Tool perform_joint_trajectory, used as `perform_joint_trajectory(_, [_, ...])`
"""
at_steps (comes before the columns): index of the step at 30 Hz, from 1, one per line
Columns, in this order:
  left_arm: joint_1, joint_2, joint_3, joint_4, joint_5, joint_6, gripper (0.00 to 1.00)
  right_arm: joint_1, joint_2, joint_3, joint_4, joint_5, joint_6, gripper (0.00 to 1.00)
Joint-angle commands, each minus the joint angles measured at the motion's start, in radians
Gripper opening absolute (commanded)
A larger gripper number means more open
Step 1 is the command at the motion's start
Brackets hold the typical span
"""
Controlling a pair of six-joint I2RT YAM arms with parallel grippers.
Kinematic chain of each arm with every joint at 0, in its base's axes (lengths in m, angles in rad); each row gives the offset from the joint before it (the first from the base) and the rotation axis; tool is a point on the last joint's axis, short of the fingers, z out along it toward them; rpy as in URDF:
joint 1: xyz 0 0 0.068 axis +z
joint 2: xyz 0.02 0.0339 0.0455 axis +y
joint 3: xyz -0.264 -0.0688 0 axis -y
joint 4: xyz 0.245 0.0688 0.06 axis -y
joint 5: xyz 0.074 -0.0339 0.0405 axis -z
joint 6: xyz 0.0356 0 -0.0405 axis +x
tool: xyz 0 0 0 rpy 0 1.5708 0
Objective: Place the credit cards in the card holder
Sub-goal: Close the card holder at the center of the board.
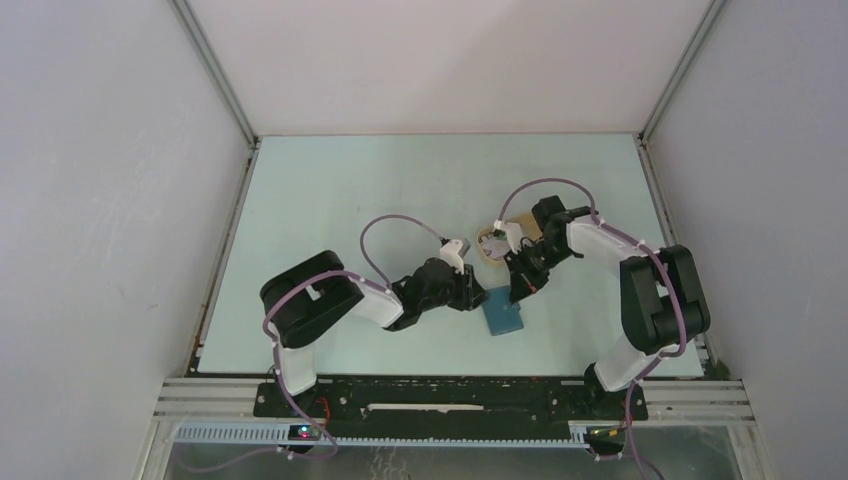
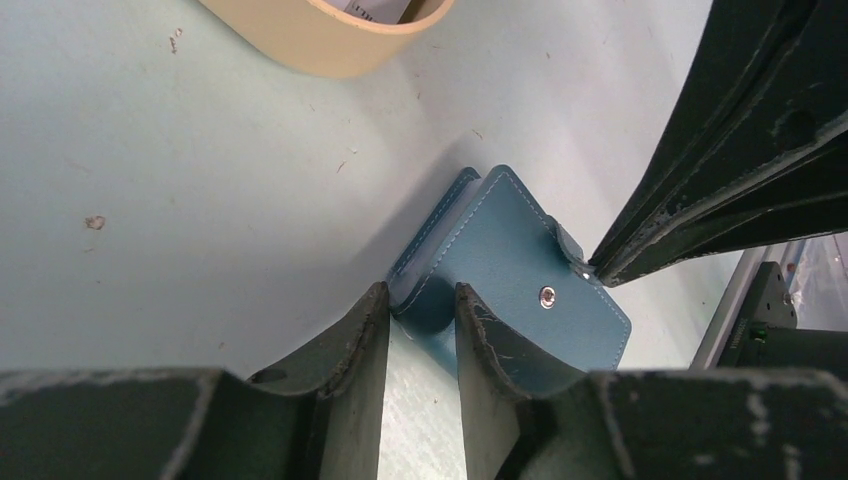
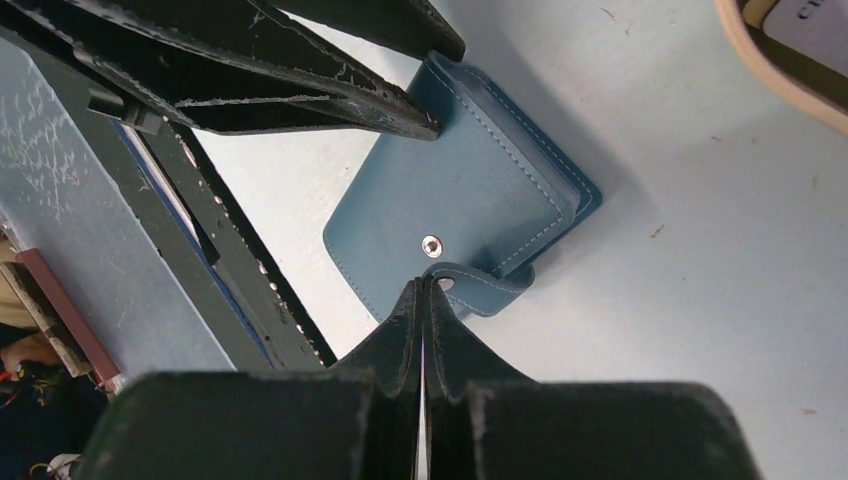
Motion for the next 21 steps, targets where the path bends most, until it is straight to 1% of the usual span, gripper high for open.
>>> perform_joint_trajectory(1, [-0.020, -0.032, -0.038, 0.032, 0.002, -0.017, 0.34, 0.025, 0.021, 0.040, -0.012, -0.007, -0.020, 0.00])
perform_joint_trajectory(21, [-0.028, -0.057, -0.062, 0.058, -0.010, -0.025, 0.34, 0.093, 0.054, 0.051, -0.026, 0.012, -0.026, 0.00])
